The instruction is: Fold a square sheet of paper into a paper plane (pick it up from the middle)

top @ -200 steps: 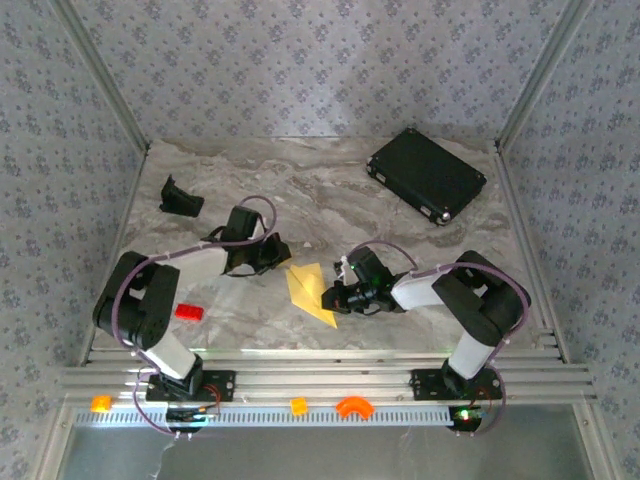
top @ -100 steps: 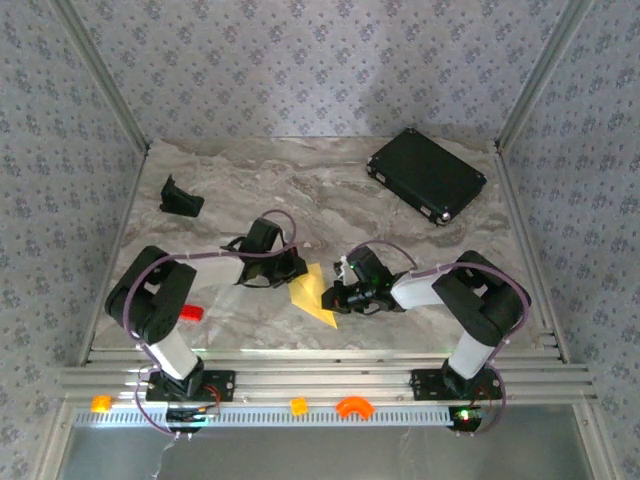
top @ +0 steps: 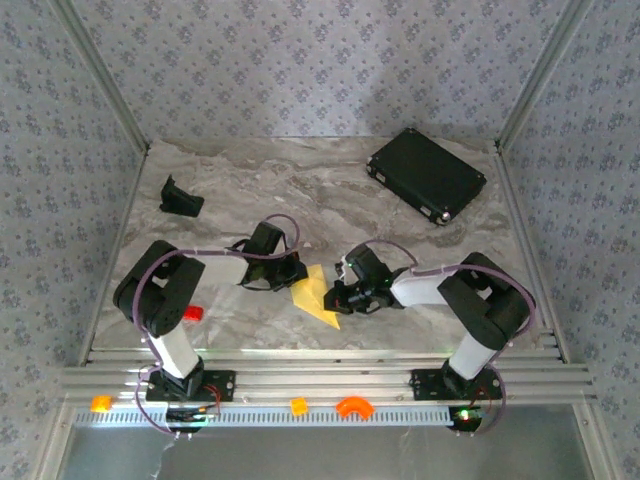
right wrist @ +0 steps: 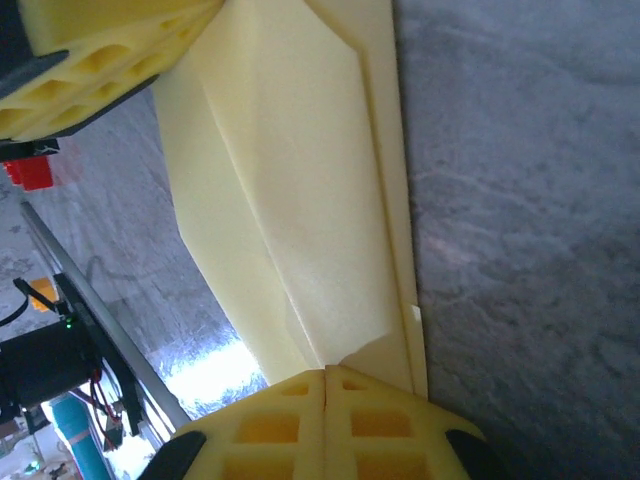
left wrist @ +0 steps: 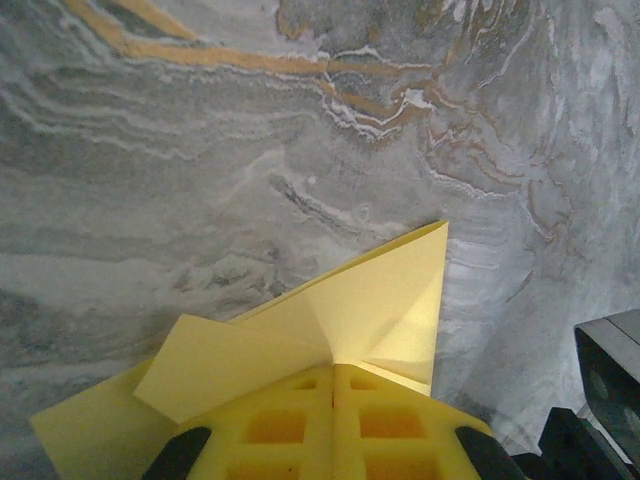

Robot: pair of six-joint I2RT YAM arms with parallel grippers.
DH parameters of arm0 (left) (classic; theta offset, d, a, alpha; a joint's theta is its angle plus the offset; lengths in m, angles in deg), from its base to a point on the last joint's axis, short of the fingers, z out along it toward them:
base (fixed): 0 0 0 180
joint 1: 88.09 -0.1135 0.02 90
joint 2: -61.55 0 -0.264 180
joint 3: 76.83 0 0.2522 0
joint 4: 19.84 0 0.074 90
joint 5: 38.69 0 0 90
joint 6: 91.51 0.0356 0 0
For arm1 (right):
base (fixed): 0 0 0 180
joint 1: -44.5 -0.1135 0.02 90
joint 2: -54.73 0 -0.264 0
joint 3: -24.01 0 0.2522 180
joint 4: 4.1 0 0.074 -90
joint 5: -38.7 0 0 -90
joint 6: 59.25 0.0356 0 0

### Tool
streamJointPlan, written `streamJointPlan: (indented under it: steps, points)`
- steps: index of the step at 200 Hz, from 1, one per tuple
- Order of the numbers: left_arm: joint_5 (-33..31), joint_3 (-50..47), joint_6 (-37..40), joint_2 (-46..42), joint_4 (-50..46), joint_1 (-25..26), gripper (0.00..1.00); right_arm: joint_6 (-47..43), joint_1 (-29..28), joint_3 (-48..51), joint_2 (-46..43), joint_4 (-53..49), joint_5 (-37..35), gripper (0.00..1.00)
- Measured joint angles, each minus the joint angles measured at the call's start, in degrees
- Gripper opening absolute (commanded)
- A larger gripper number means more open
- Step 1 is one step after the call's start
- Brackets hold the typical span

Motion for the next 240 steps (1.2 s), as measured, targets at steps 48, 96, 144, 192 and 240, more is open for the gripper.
streamJointPlan:
  steps: [48, 96, 144, 192, 240]
  points:
    - [0.92, 0.00, 0.44, 0.96, 2.19, -0.02, 0.00, -1.18, -0.42, -7.30, 2.51, -4.94, -1.07, 0.00]
    - [1.33, 0.00, 0.92, 1.29, 2.82, -0.04, 0.00, -2.62, -0.42, -10.56, 7.04, -5.97, -1.75, 0.00]
    - [2.19, 0.00, 1.09, 1.86, 3.89, -0.26, 0.00, -1.68, -1.03, -1.14, 0.24, -2.62, -0.59, 0.00]
    - [2.95, 0.00, 1.11, 2.03, 4.11, -0.52, 0.00, -0.42, -1.20, 1.20, -3.91, -4.24, -0.04, 0.01]
    - [3.06, -0.09, 1.09, 2.03, 4.33, -0.55, 0.00, -0.66, -0.20, -10.40, 3.72, -3.76, -0.13, 0.05]
